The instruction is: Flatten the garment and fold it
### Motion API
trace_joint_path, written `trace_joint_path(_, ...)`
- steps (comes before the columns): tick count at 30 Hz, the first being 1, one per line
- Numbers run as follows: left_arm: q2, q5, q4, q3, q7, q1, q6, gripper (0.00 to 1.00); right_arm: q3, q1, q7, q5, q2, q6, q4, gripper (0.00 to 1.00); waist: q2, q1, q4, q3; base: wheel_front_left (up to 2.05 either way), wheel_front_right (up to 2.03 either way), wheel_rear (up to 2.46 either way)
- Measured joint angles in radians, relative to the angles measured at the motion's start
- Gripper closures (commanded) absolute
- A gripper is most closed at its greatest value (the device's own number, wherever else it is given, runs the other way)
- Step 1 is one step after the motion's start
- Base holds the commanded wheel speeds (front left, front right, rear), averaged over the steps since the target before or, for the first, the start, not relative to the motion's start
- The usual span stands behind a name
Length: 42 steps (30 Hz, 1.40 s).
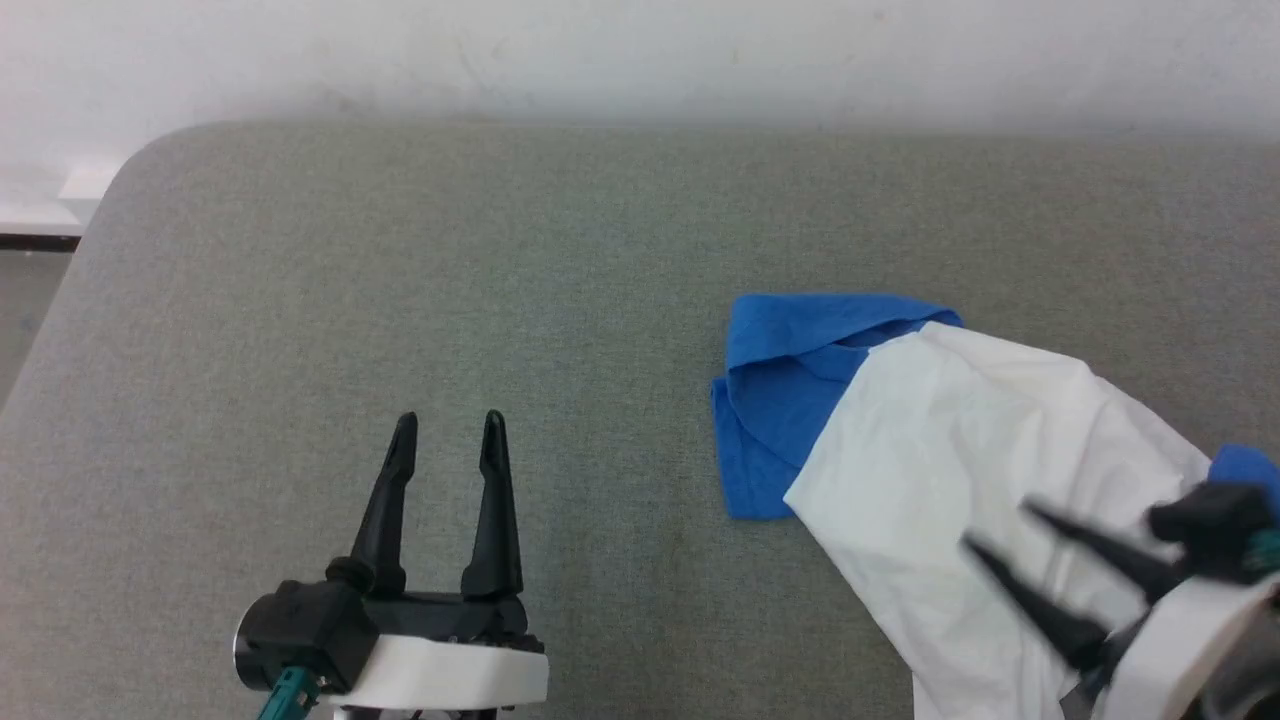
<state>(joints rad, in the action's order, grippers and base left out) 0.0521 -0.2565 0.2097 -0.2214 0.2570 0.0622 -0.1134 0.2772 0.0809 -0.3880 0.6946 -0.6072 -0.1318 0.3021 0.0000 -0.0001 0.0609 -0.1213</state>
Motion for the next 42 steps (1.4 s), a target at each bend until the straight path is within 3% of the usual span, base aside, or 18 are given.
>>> trace_joint_path(2,0.000,0.002,0.001,0.003,0.000,0.005,0.007,0.00,-0.118,-0.003,0.109,-0.073,0.069,0.000,0.003,0.00,0.0000,0.0000,-0.006,0.008,0.00,0.00,0.00)
trace_joint_path(6,0.000,0.003,0.005,0.008,0.000,0.023,0.012,0.00,-0.348,0.036,0.274,-0.246,0.280,0.000,0.021,0.00,0.0000,0.0000,-0.017,0.016,0.00,0.00,0.00)
trace_joint_path(10,0.000,0.011,0.010,0.011,0.000,0.033,0.015,0.00,-0.468,0.104,0.355,-0.371,0.471,0.000,0.064,0.00,0.0000,0.0000,-0.030,0.006,0.00,0.00,0.00)
trace_joint_path(12,0.002,0.019,0.007,0.004,0.000,0.033,0.017,0.00,-0.490,0.126,0.377,-0.397,0.511,0.000,0.066,0.00,0.0000,0.0000,-0.038,-0.004,0.00,0.00,0.00)
trace_joint_path(16,0.022,0.049,-0.005,-0.017,-0.063,-0.015,0.026,0.00,-0.495,0.128,0.400,-0.399,0.528,0.000,0.050,0.00,0.0000,0.0001,-0.060,-0.029,0.00,0.00,0.00)
trace_joint_path(20,0.041,0.082,-0.050,-0.071,-0.219,-0.158,0.062,0.00,-0.499,0.115,0.403,-0.395,0.532,0.000,0.045,0.00,0.0000,0.0001,-0.078,-0.062,0.00,0.00,0.00)
trace_joint_path(28,0.017,0.072,-0.297,-0.169,-0.490,-0.453,0.119,0.00,-0.503,0.057,0.403,-0.372,0.512,0.000,0.056,0.00,0.0000,0.0002,-0.095,-0.140,0.00,0.00,0.00)
trace_joint_path(33,0.007,0.072,-0.459,-0.211,-0.549,-0.555,0.104,0.00,-0.499,0.042,0.389,-0.346,0.495,0.000,0.058,0.00,0.0000,0.0003,-0.100,-0.186,0.00,0.00,0.00)
trace_joint_path(42,0.003,-0.018,-0.627,-0.309,-0.514,-0.643,0.072,0.00,-0.498,0.022,0.380,-0.313,0.469,0.000,0.055,0.00,0.0000,0.0002,-0.112,-0.261,0.00,0.00,0.00)
